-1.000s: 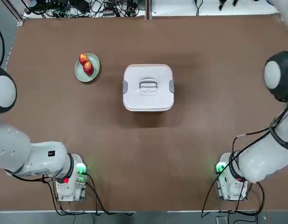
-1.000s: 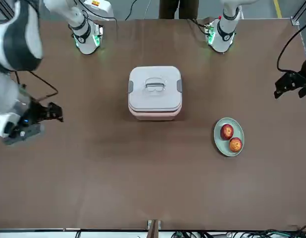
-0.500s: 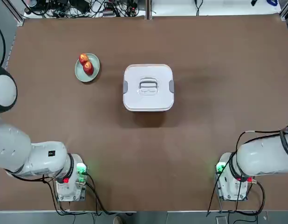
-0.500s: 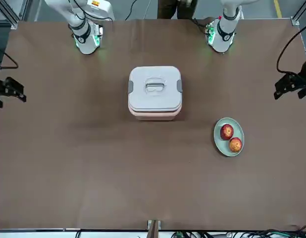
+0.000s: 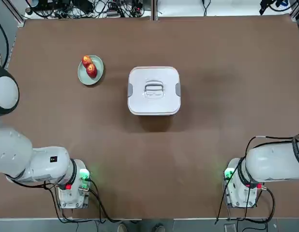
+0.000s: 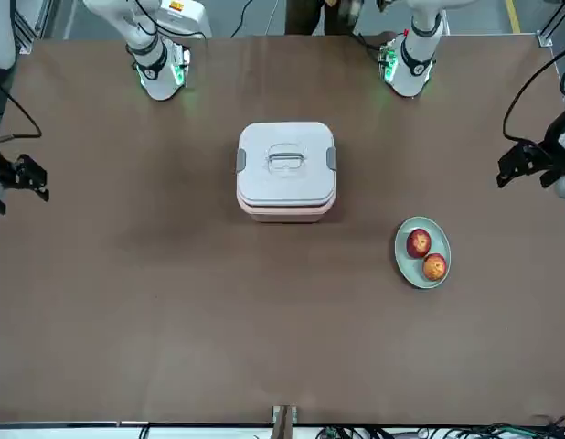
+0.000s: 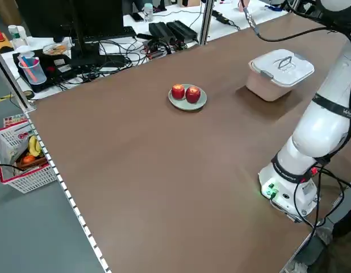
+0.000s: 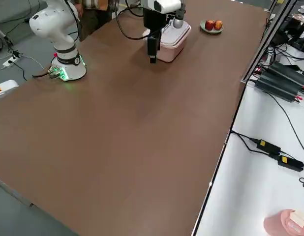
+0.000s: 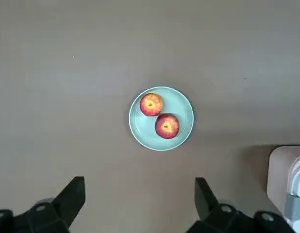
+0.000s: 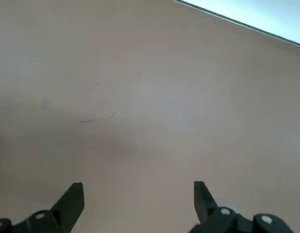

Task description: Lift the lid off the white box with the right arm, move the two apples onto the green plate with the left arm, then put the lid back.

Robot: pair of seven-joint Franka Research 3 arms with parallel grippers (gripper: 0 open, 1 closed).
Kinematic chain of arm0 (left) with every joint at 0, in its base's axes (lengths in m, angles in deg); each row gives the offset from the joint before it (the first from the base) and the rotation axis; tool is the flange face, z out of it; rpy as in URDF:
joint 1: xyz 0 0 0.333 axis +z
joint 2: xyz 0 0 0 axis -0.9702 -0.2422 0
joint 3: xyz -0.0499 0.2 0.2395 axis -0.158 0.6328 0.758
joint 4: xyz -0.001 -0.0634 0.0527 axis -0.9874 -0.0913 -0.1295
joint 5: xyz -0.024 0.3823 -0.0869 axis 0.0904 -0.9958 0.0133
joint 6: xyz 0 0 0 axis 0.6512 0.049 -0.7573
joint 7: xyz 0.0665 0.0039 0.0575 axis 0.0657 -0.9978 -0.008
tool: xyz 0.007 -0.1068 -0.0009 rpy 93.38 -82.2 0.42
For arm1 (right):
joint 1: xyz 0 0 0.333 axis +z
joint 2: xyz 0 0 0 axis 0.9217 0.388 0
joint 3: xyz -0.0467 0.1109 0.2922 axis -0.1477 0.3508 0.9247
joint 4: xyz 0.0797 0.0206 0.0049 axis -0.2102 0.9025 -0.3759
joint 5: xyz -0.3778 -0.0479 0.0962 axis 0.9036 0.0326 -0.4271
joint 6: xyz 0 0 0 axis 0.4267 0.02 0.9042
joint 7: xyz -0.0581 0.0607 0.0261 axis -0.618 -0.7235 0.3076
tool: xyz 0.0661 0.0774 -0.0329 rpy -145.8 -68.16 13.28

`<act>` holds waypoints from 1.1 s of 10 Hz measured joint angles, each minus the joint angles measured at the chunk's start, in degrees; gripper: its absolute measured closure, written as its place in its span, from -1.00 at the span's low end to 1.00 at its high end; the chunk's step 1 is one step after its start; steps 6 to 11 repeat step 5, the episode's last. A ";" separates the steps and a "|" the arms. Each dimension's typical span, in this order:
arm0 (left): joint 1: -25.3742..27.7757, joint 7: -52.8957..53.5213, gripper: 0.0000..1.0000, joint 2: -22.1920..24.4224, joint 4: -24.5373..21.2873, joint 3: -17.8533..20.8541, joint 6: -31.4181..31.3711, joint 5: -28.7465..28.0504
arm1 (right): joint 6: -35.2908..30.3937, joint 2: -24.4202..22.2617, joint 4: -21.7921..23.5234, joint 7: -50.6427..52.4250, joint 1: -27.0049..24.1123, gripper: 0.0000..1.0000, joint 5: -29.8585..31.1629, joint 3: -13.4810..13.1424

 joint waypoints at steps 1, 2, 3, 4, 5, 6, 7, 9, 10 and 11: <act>0.00 0.00 -0.99 0.00 0.00 0.00 -0.02 0.00 | -1.21 -0.04 0.06 -0.77 -0.04 -1.00 0.00 0.02; 0.00 0.00 -0.99 0.00 0.01 0.00 -0.02 0.00 | -2.26 -0.11 0.06 -1.23 -0.03 -1.00 0.00 0.12; 0.00 0.00 -0.99 0.00 0.00 0.00 -0.02 0.00 | -3.28 -0.21 0.06 -1.97 -0.03 -1.00 -0.01 0.14; 0.01 0.00 -0.99 0.00 0.00 0.00 -0.02 0.00 | -4.01 -0.25 0.06 -2.51 -0.03 -1.00 -0.13 0.14; 0.03 0.00 -0.99 0.00 0.00 0.01 -0.02 -0.01 | -4.33 -0.25 0.08 -3.04 -0.04 -1.00 -0.84 0.12; 0.03 0.00 -0.99 0.00 0.00 0.01 -0.02 -0.01 | -4.33 -0.25 0.08 -3.04 -0.04 -1.00 -0.84 0.12; 0.03 0.00 -0.99 0.00 0.00 0.01 -0.02 -0.01 | -4.33 -0.25 0.08 -3.04 -0.04 -1.00 -0.84 0.12; 0.03 0.00 -0.99 0.00 0.00 0.01 -0.02 -0.01 | -4.33 -0.25 0.08 -3.04 -0.04 -1.00 -0.84 0.12; 0.03 0.00 -0.99 0.00 0.00 0.01 -0.02 -0.01 | -4.33 -0.25 0.08 -3.04 -0.04 -1.00 -0.84 0.12; 0.03 0.00 -0.99 0.00 0.00 0.01 -0.02 -0.01 | -4.33 -0.25 0.08 -3.04 -0.04 -1.00 -0.84 0.12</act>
